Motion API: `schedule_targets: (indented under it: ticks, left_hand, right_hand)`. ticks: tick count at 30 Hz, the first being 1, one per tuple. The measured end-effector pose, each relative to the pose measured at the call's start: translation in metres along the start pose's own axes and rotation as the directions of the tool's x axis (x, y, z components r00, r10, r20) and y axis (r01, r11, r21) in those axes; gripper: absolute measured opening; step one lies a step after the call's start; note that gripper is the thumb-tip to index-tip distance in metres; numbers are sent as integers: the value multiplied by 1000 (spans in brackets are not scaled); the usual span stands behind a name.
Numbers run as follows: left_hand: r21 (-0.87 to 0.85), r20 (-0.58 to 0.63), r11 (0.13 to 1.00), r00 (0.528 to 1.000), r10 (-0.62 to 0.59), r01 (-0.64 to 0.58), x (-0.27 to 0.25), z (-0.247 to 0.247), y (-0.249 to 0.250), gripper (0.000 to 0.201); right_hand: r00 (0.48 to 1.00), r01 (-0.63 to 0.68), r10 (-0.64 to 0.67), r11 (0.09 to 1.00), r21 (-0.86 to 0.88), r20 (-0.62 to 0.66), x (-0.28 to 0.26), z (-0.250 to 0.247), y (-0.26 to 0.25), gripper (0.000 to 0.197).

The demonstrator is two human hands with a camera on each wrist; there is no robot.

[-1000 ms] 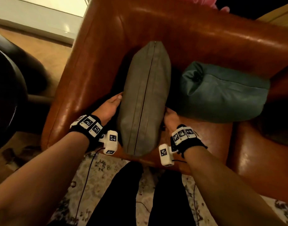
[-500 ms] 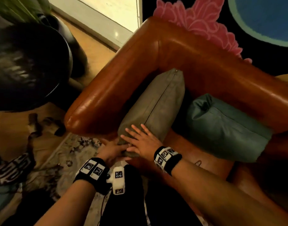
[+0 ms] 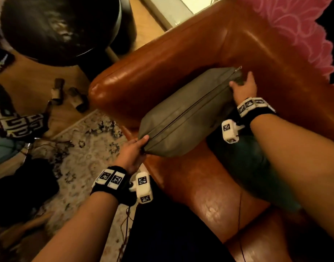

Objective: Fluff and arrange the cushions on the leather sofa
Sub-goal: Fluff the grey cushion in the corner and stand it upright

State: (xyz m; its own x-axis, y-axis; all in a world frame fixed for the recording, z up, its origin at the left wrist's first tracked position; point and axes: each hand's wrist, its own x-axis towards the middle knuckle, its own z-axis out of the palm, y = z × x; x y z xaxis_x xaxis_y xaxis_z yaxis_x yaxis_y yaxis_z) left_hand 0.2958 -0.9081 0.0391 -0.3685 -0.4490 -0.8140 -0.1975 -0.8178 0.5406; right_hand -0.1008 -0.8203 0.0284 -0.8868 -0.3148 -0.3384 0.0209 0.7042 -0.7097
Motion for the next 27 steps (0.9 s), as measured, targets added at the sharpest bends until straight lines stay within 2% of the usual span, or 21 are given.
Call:
schedule_targets:
  ticks: [2,5,6,8,11,12,14,16,18,20,22,24,25,27]
  left_hand:
    - [-29,39,999,999,26,-25,-1,0,2,46]
    - [-54,91,996,993,72,-67,-1,-10,9,52]
    - [-69,120,995,990,74,-66,-1,-12,13,54]
    - [-41,115,998,992,58,-54,4,-12,18,54]
    - [65,15,998,1000,0,-1,12,3,24,39]
    - [86,-2,996,1000,-14,14,12,9,26,31]
    - [137,-47,990,999,-15,21,8,19,31,20]
    - [294,-188,956,979,81,-22,2,28,39,28]
    - [549,-297,827,899,324,-117,-5,36,50,43]
    - [748,-206,614,791,576,-252,-19,59,62,37]
    - [829,8,413,748,664,-376,-32,94,67,25]
    - [844,268,239,764,586,-480,-40,136,62,19]
    - [836,375,183,782,498,-517,-42,155,56,16]
    - [817,506,164,824,255,-552,-41,190,39,14]
  right_hand:
    - [997,-38,47,988,148,-57,12,-7,-5,51]
    - [990,15,27,955,295,-137,16,-23,-21,8]
    - [989,19,31,943,333,-144,17,-28,-25,3]
    - [990,-25,71,940,341,-123,23,-33,-23,4]
    - [973,-214,231,927,308,-18,24,-42,-10,23]
    - [966,-257,255,916,307,45,20,-46,-8,24]
    - [968,-250,229,911,329,101,6,-62,-6,29]
    - [982,-190,180,933,306,59,-15,-94,3,25]
    - [985,-161,173,953,257,-24,-39,-132,33,26]
    - [957,-198,227,967,161,-182,-74,-178,77,28]
    - [847,-401,390,915,47,-360,-113,-214,124,31]
    - [710,-609,579,791,63,-402,-149,-227,164,42]
    - [696,-637,623,765,92,-357,-158,-223,180,50]
    - [728,-602,637,771,206,-255,-177,-213,199,59]
